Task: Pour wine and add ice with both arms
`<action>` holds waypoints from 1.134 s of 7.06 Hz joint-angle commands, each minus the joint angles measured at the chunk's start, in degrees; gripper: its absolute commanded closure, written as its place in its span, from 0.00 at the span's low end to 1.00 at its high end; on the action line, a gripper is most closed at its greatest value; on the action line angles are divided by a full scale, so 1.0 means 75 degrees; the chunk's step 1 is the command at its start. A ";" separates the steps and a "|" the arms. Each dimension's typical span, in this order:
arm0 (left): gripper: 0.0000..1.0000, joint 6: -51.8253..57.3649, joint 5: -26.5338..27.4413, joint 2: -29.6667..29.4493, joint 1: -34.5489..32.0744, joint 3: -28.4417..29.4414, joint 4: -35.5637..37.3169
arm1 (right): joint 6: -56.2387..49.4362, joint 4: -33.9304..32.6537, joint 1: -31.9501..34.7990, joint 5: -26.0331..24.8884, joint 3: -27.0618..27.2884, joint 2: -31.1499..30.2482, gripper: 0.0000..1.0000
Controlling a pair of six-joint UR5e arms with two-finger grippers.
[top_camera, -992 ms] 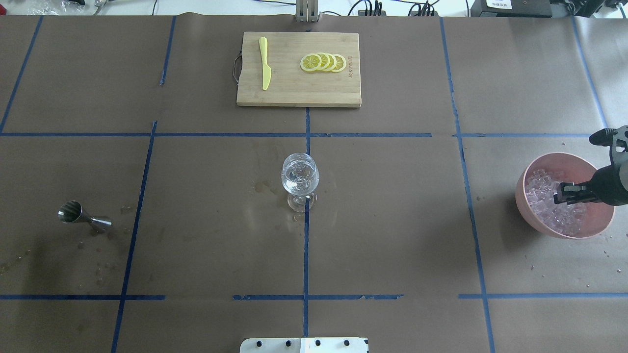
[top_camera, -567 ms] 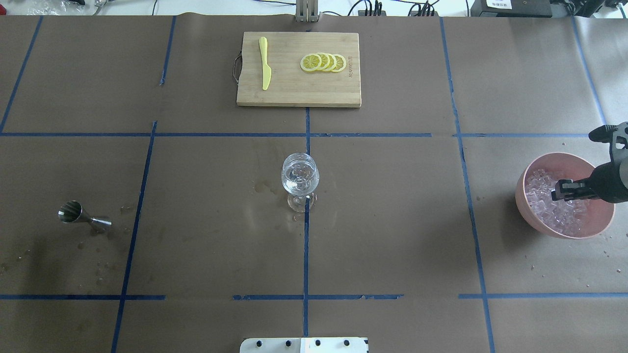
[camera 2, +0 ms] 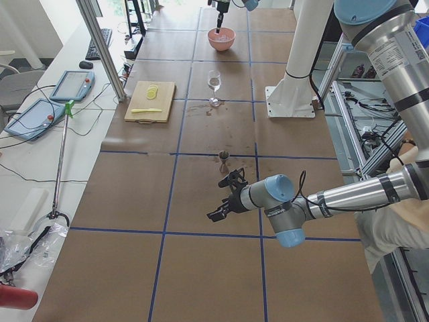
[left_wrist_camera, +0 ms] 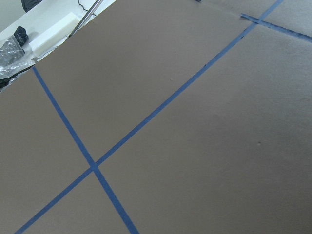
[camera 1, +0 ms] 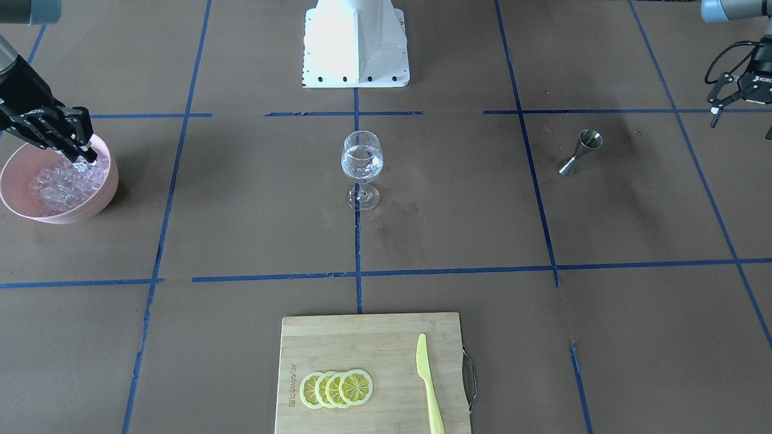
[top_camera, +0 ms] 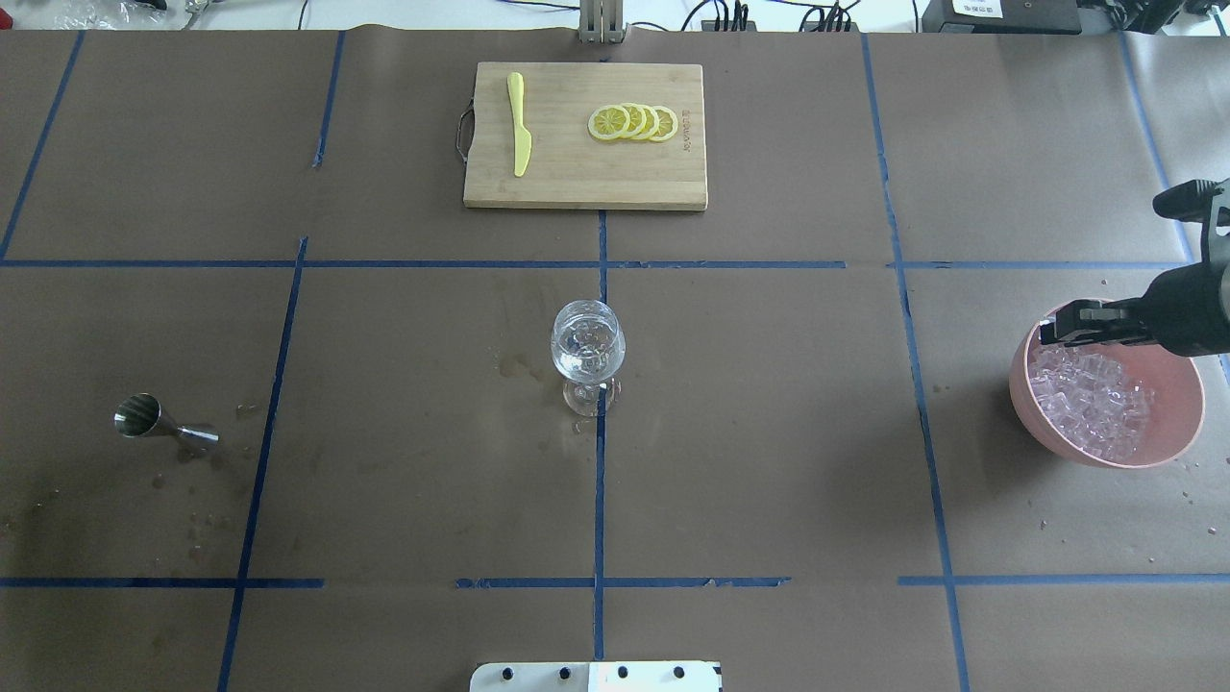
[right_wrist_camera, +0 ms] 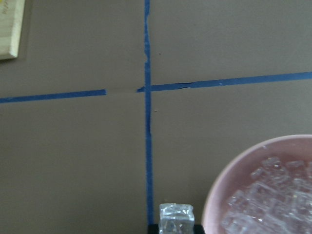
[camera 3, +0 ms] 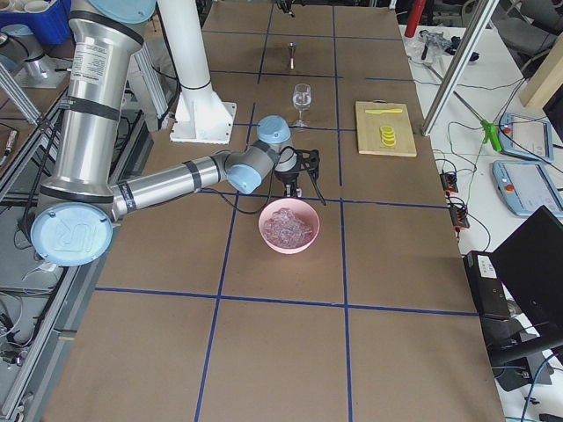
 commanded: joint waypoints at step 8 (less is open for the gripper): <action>0.00 -0.0115 -0.0200 -0.0470 -0.0263 0.0286 -0.0180 | 0.5402 -0.3530 -0.3498 -0.2699 -0.0722 0.6401 1.00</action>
